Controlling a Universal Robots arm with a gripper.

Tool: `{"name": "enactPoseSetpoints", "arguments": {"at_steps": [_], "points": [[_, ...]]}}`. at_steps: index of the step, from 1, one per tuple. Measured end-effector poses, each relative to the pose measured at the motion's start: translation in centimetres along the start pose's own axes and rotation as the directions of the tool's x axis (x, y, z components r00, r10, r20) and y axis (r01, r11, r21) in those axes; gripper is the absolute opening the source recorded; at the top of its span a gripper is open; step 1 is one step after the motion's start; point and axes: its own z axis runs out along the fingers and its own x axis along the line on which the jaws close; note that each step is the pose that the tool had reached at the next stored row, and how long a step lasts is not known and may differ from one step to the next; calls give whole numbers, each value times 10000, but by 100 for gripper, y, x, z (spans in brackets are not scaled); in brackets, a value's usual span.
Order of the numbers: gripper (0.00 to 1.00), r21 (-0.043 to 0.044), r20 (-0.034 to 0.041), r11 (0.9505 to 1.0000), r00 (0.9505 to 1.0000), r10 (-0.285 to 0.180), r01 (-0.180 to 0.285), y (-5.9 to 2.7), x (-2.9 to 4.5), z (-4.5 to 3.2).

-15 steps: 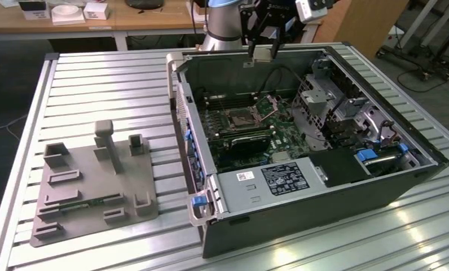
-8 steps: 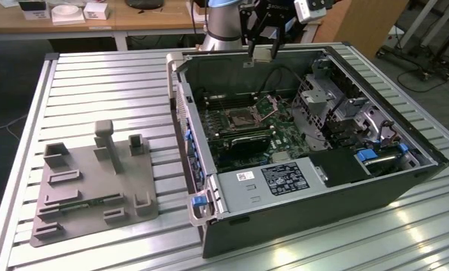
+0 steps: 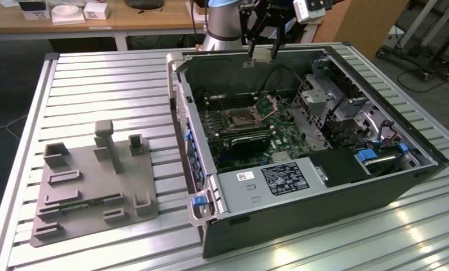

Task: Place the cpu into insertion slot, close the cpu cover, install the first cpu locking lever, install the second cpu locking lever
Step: 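Place the cpu into insertion slot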

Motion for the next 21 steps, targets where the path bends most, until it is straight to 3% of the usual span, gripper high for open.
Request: {"name": "enactPoseSetpoints", "arguments": {"at_steps": [21], "points": [[54,-10,44,9988,9988,496,-496,0,0,5]]}}
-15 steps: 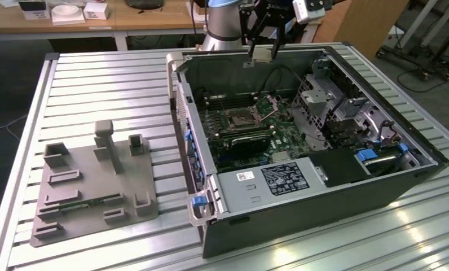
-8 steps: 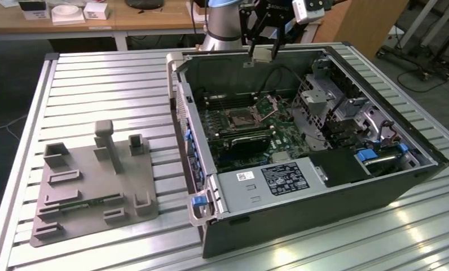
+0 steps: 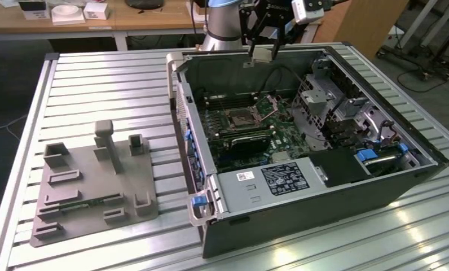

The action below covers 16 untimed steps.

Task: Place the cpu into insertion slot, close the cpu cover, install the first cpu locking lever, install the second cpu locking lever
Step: 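Place the cpu into insertion slot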

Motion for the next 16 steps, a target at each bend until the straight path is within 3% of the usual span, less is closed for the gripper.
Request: {"name": "enactPoseSetpoints", "arguments": {"at_steps": [16], "points": [[54,-12,45,9987,9987,501,-501,-2,6,3]]}}
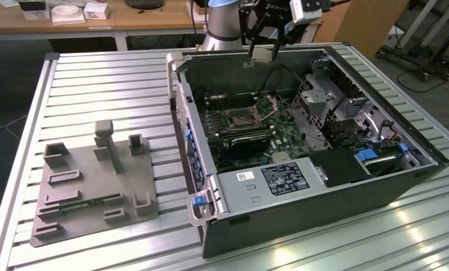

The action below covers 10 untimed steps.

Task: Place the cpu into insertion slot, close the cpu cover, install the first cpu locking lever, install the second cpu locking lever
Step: 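Place the cpu into insertion slot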

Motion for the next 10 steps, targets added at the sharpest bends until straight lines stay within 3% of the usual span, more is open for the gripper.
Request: {"name": "enactPoseSetpoints", "arguments": {"at_steps": [10], "points": [[54,-21,80,9959,9959,905,-905,-4,10,6]]}}
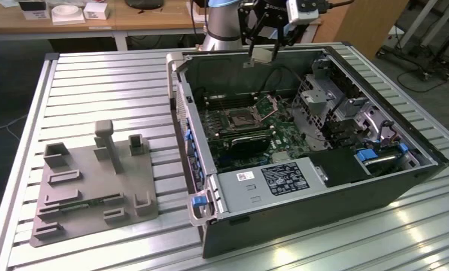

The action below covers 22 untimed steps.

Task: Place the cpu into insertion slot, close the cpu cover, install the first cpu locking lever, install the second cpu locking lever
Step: 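Place the cpu into insertion slot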

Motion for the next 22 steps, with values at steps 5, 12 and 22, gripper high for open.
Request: {"name": "enactPoseSetpoints", "arguments": {"at_steps": [5,12,22], "points": [[54,-11,41,9989,9989,459,-459,-1,1,3],[54,-19,72,9967,9967,810,-810,-2,4,4],[54,-35,120,9907,9907,1359,-1359,-4,8,4]]}}
